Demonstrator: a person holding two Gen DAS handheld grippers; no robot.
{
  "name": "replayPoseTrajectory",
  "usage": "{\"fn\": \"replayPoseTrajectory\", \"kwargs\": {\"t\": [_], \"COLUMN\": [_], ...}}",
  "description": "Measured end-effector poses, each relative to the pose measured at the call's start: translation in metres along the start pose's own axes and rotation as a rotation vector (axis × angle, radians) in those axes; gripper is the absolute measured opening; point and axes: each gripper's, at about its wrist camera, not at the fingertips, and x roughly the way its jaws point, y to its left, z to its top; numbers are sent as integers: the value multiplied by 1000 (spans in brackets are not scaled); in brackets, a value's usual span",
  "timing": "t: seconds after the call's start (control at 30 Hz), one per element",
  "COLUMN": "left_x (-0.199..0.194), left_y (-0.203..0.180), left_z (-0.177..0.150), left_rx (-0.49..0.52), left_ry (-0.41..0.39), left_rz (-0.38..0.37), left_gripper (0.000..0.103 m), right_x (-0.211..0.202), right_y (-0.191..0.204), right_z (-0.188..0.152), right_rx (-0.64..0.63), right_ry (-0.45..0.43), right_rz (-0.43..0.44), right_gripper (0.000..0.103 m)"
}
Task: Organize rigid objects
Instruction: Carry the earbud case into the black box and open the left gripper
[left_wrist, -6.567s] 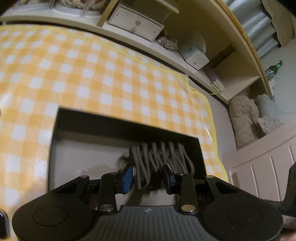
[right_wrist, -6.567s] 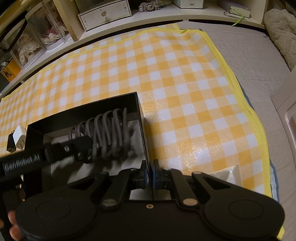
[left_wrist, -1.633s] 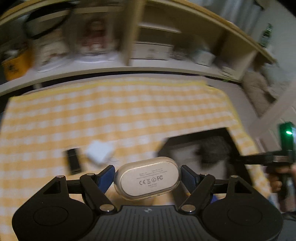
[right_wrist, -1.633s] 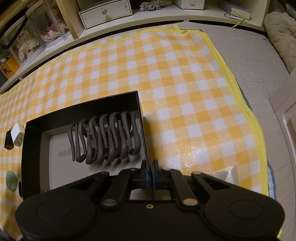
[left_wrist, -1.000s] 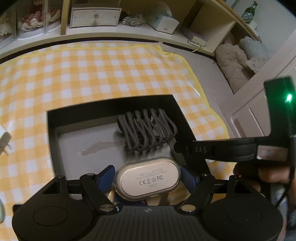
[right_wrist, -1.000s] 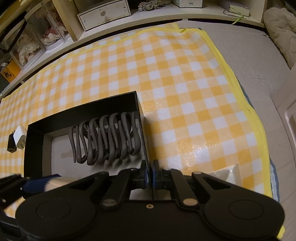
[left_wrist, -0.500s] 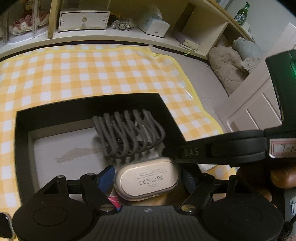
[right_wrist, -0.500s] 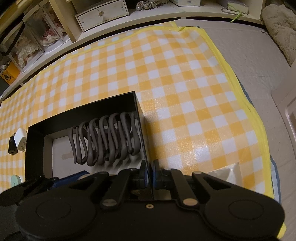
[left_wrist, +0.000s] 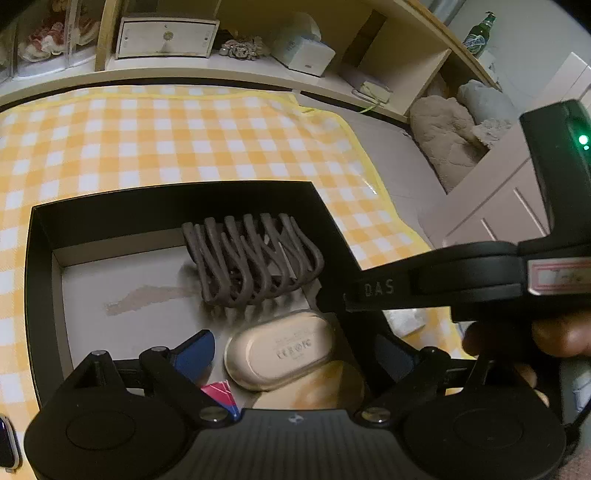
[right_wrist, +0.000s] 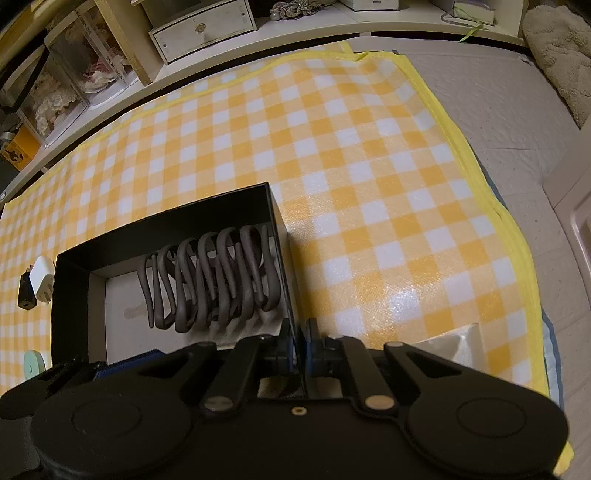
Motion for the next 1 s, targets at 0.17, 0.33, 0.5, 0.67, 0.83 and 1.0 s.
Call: {"fn": "replayPoseTrajectory", "kwargs": {"t": [0.17,0.33,0.5,0.67,0.83,1.0], "left_x": [-8,-19,-33,-48,-64,-81], "left_y": [-3,-8,-15,-23,-20,-16], "left_z": [1,3,6,9,8,5], "left_rx": [12,25,59,96,114,138], "left_ry": [10,15,21,25,27,11], "left_rz": [-10,5,20,68,76,86], "left_gripper": [94,94,94,94,100,103], "right_x": [0,0,0,0,-1,-2], "right_y": [0,0,-1,0,0,1], "right_z": [0,0,0,0,-1,-1], "right_rx": [1,1,0,3,0,-1], "right_ry": [0,0,0,0,0,-1], "right_rz": [1,1,0,3,0,-1], "right_gripper": [7,7,7,7,7,7]}}
